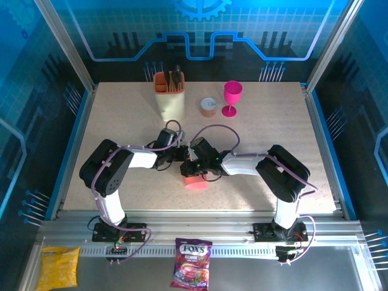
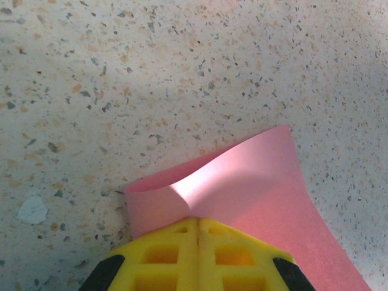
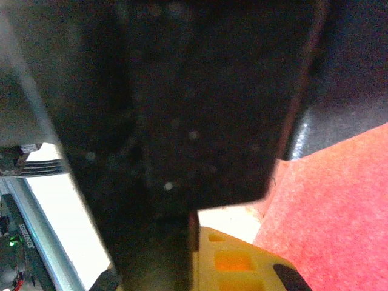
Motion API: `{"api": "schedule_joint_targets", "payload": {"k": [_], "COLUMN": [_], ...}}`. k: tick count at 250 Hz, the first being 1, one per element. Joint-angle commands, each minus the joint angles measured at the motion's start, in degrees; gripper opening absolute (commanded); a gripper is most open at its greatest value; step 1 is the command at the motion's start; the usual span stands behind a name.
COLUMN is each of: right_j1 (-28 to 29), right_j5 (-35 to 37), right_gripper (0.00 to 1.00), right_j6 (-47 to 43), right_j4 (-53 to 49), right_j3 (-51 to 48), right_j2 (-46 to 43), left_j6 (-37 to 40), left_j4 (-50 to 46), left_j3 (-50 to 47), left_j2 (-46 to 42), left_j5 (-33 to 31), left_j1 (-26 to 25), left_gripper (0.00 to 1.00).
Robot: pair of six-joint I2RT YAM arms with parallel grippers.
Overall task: Fold a paper plane with a square sheet of paper (pick it up from the middle)
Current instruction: First fold in half a square sheet of paper at the center of the table.
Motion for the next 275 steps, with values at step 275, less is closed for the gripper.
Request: {"api": "schedule_joint_targets", "payload": {"k": [275], "right_j1": [9.23], "right_j5": [7.52], "right_gripper": [0.00], "right_j6": [6.53], "right_j4": [20.52], "right_j3": [-19.62], "right_j2": [-0.68], "left_j6": [1.83], "left_j4": [-4.35], "left_j3": [-1.08], "left_j2": [4.25], "left_j5": [-1.46], "left_j1": [0.03], "left_gripper": [0.00]}}
